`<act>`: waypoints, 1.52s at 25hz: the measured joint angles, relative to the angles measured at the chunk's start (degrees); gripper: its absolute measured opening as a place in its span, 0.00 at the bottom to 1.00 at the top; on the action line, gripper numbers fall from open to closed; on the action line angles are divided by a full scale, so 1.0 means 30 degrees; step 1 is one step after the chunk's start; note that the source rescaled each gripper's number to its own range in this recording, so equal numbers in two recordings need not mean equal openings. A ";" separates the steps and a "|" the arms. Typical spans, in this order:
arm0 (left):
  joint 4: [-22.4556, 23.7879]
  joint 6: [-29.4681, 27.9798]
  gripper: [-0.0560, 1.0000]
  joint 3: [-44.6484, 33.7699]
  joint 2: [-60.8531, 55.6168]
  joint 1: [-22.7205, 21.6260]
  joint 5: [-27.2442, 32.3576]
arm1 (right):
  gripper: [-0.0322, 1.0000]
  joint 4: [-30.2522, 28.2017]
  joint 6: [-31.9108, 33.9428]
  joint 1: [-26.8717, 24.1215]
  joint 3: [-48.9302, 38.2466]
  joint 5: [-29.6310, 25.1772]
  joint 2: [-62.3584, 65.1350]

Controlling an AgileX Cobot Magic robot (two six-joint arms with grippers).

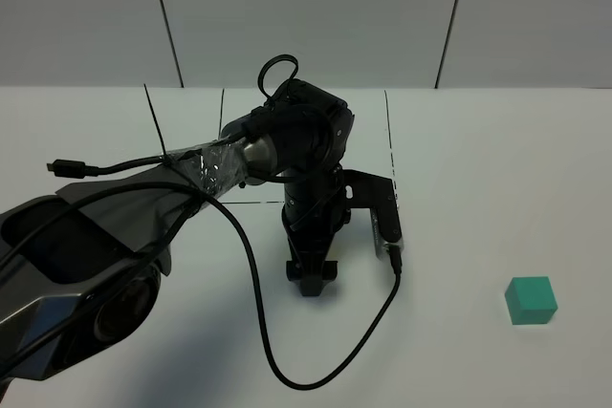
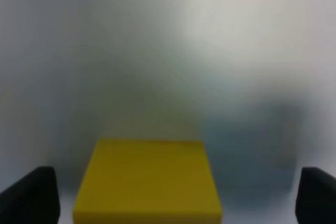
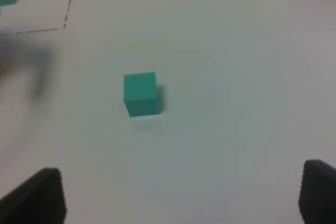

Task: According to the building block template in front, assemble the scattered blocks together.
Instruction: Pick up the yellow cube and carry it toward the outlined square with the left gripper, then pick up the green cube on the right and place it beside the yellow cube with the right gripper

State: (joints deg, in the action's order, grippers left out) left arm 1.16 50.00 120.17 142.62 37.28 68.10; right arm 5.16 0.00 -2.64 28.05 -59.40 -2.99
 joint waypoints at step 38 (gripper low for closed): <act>0.3101 -1.8257 0.88 -1.4188 -2.3728 -1.0315 -0.0843 | 0.82 0.0000 0.0000 0.0000 0.0000 0.0000 0.0000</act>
State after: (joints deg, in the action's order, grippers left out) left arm 10.46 -4.77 77.61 71.43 6.34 65.57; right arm 5.16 0.00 -2.64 28.05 -59.40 -2.99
